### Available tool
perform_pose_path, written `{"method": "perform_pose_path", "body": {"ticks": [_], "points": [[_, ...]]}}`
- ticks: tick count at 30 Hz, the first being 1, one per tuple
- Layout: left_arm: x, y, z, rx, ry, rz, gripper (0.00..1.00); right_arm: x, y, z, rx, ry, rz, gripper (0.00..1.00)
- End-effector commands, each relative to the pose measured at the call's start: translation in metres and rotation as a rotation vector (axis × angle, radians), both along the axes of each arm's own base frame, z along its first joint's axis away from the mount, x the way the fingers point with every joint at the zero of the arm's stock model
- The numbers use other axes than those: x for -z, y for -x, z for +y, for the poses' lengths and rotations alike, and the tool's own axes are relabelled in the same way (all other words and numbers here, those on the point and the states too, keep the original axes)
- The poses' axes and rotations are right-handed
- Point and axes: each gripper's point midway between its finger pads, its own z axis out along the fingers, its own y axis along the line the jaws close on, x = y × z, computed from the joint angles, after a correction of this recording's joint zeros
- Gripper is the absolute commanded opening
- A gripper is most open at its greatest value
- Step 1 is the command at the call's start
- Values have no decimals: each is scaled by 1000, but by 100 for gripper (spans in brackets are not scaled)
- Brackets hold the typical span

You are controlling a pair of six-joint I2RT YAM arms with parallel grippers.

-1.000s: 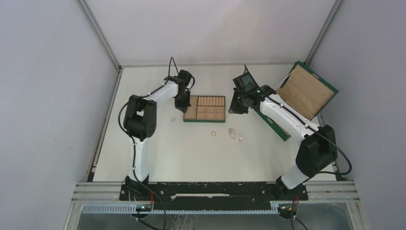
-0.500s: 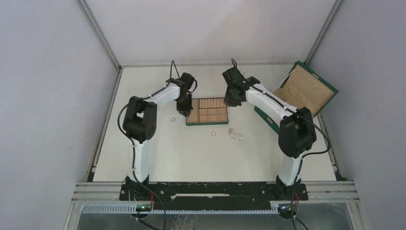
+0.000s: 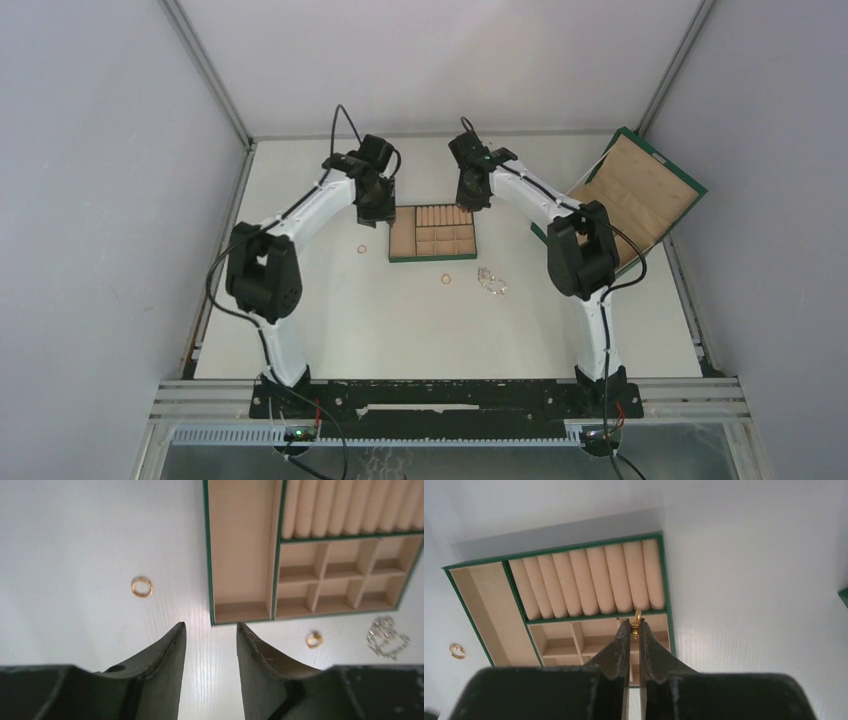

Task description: Organize the mixed jewelry

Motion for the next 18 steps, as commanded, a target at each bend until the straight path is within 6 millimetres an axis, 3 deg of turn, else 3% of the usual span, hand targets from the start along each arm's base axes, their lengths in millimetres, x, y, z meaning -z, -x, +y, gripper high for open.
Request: {"method": "perform_pose_path", "body": {"ticks": [1,11,18], "points": [[-48,20,0,18,85,-94,47,-11,-20,4,-24,0,-40,0],[-78,61,6,57,169,-143,47,19,-33,3,-23,34,7,0],[-75,71,7,71,177,-121,47,38,-31,-3,-19,38,31,0]]}}
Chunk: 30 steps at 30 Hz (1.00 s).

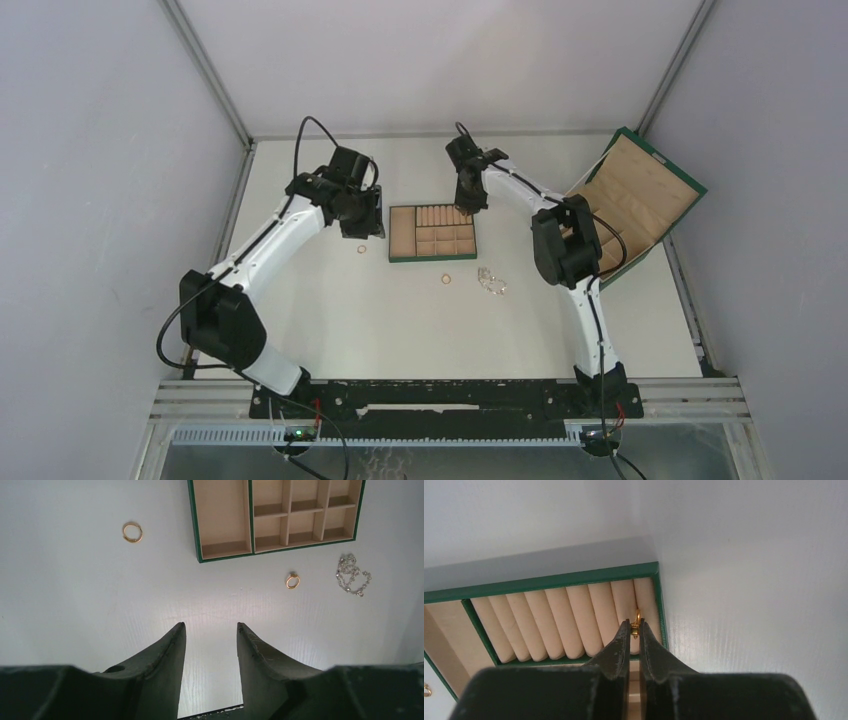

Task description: Organize the mixed jewelry

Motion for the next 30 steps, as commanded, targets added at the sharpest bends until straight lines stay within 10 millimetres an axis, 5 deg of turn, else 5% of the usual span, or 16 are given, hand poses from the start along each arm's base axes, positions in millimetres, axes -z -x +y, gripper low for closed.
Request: {"method": "perform_pose_path", "body": {"ticks": [1,17,22,30], "points": [[-10,5,-3,27,29,-23,46,-2,-7,-5,-13,-10,-19,0],[-7,4,-7,56,29,-11,45,15,-8,-9,-189,41,-55,0],[-4,6,-8,63,33,3,45,2,-3,-2,-205,-3,-60,20],[-3,7,-9,70,36,10,45,-35,-8,-4,-177,-27,-141,24]]}}
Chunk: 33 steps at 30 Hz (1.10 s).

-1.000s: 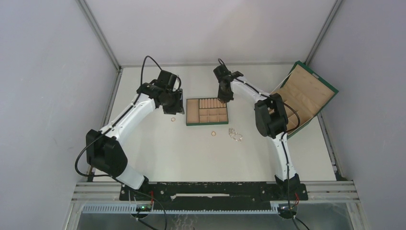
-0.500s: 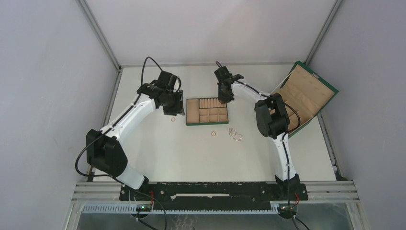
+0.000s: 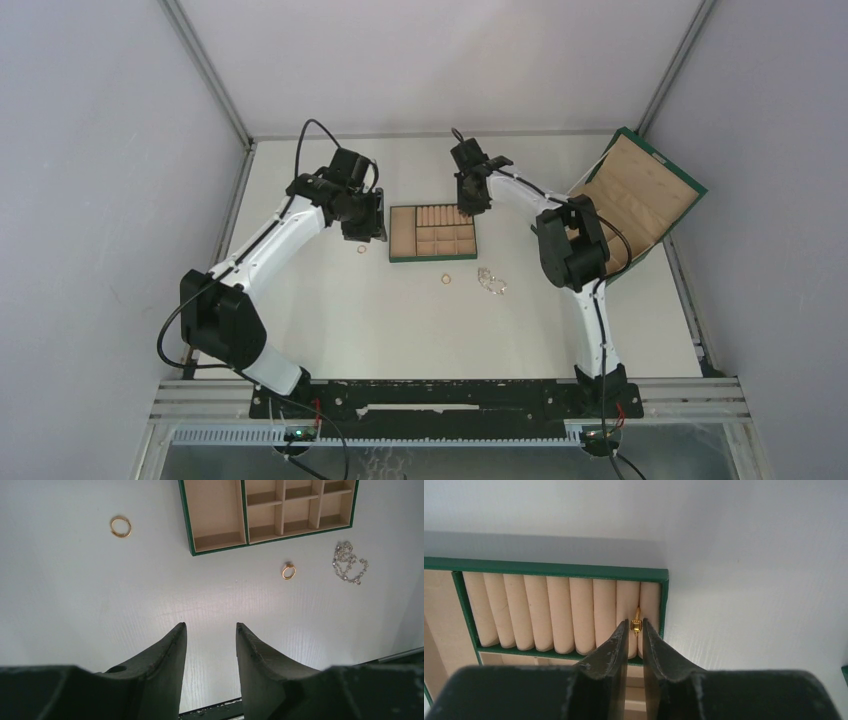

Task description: Organize the mixed jewelry

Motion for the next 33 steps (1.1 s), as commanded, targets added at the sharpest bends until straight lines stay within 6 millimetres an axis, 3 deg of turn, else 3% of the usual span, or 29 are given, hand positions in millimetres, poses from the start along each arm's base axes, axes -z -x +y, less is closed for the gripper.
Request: {"method": "perform_pose_path", "body": {"ticks": [1,4,9,14,17,33], "points": [[-6,0,-4,31,15,-16,45,-46,-7,-6,10,-31,-93,24],[-6,1,-4,32,16,-15,45,-57,-9,-5,11,-41,-118,25],[-5,2,-3,31,18,-11,45,-58,-9,-4,9,-45,-117,24],[-3,5,-3,33,17,-5,46,-52,-9,0,3,-48,-105,7],[-2,6,-2,33,15,-4,45,-47,-11,0,8,-46,-93,2],[5,8,-3,48,8,16,45,-11,-4,-4,28,-18,-1,0]]}}
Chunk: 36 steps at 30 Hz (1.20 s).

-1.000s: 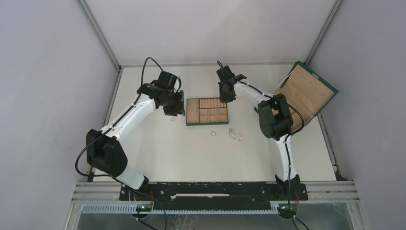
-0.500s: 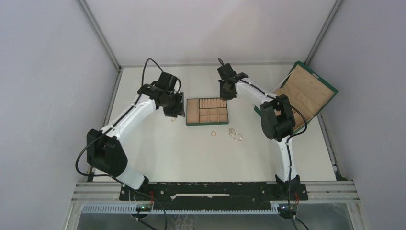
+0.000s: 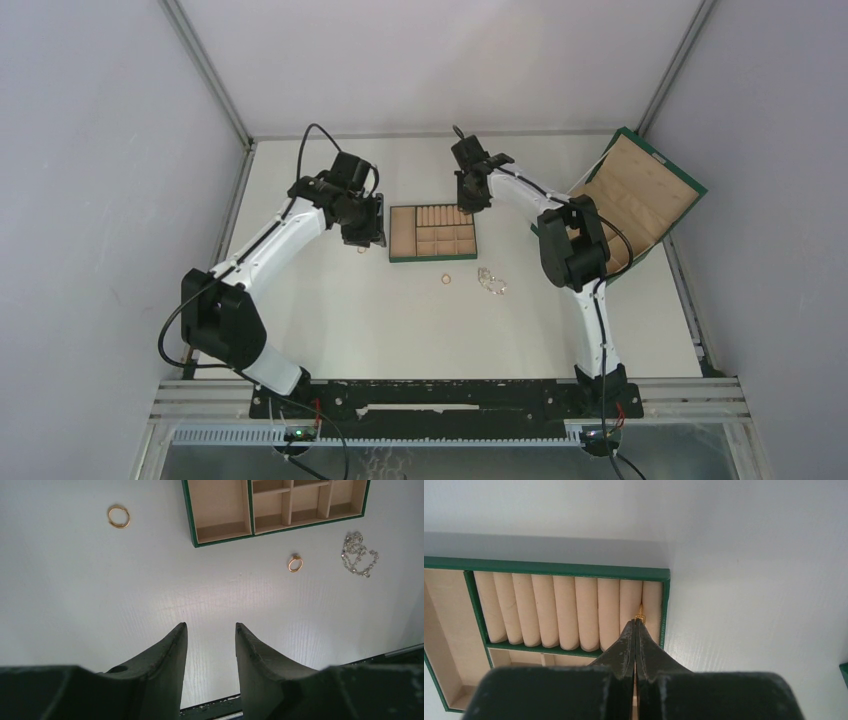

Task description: Organize the mixed jewelry

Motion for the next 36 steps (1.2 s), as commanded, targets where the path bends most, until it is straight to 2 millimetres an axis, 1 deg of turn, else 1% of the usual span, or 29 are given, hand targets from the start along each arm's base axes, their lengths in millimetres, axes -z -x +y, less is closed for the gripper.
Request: {"method": "perform_pose_path", "body": {"ticks": [1,5,12,17,21,25,32,35,36], "points": [[-5,0,-6,38,20,-16,45,-3,-2,-5,28,-5,0,0],[-6,-3,-7,42,20,-16,45,-11,-1,-2,21,-31,-9,0],[-8,-8,-8,44,14,-21,45,-34,1,1,19,-65,-31,0],[-11,-11,-9,40,20,-27,45,-42,-2,0,24,-69,-50,0],[-13,-14,-10,41,19,-34,45,-48,-9,-1,33,-80,-70,0],[-11,-13,-9,44,11,-21,45,-43,-12,-2,37,-71,-58,0],[-8,-12,-8,46,2,-13,45,-12,0,-4,35,-41,13,0],[-7,-13,-7,44,-4,-14,45,-12,4,-3,29,-42,14,0],[-6,-13,-7,42,-7,-14,45,-19,4,-3,26,-48,3,0]]}}
